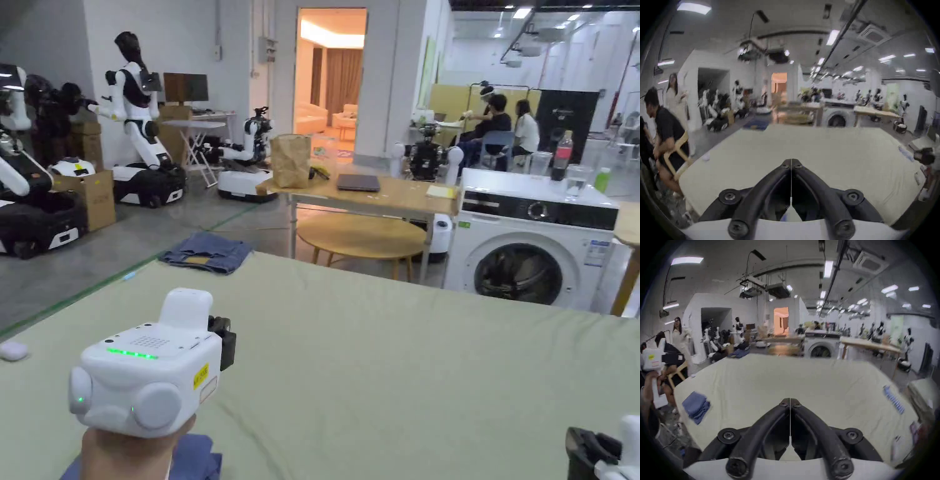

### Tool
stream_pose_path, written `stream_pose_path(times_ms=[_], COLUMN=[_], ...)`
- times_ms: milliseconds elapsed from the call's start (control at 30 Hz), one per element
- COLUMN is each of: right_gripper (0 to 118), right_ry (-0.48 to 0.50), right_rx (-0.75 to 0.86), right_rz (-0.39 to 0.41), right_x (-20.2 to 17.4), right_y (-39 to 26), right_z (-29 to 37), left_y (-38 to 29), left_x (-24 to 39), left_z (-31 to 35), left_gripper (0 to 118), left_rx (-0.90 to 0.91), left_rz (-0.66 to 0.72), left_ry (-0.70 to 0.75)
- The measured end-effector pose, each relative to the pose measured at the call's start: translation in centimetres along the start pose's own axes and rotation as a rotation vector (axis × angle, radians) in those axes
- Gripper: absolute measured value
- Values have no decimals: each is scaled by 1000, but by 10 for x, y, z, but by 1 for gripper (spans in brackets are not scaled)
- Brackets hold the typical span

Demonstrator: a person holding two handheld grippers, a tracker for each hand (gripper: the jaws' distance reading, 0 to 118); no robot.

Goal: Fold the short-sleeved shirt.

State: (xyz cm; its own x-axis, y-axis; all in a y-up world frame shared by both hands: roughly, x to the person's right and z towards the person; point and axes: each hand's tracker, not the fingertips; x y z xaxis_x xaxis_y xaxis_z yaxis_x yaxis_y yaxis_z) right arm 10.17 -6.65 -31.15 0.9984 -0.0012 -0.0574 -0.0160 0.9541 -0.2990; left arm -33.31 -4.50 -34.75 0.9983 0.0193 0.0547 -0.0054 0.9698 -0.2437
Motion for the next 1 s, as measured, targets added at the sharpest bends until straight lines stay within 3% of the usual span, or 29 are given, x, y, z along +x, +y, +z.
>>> stream_pose_path(times_ms=[267, 367, 600, 733, 800, 933, 967, 1000], right_gripper=[0, 0, 0, 16, 34, 62, 68, 83], right_ry=[-133, -121, -114, -110, -111, -106, -104, -105], right_rx=[153, 185, 197, 199, 202, 212, 213, 215], right_rz=[35, -3, 30, 18, 14, 7, 6, 6], right_x=[36, 46, 47, 46, 45, 44, 43, 42], right_y=[76, 88, 92, 91, 91, 93, 94, 94], right_z=[17, 17, 17, 16, 14, 15, 15, 15], left_y=[56, 68, 78, 82, 84, 85, 85, 85], left_x=[126, 150, 174, 176, 177, 176, 176, 176], left_z=[3, -1, -1, 2, 2, 1, 1, 1], left_gripper=[0, 0, 0, 10, 27, 91, 102, 112], left_rx=[132, 149, 163, 169, 179, 173, 172, 177], left_rz=[-87, -86, -139, -147, -158, -158, -156, -153], left_ry=[-67, -95, -104, -112, -104, -110, -111, -113])
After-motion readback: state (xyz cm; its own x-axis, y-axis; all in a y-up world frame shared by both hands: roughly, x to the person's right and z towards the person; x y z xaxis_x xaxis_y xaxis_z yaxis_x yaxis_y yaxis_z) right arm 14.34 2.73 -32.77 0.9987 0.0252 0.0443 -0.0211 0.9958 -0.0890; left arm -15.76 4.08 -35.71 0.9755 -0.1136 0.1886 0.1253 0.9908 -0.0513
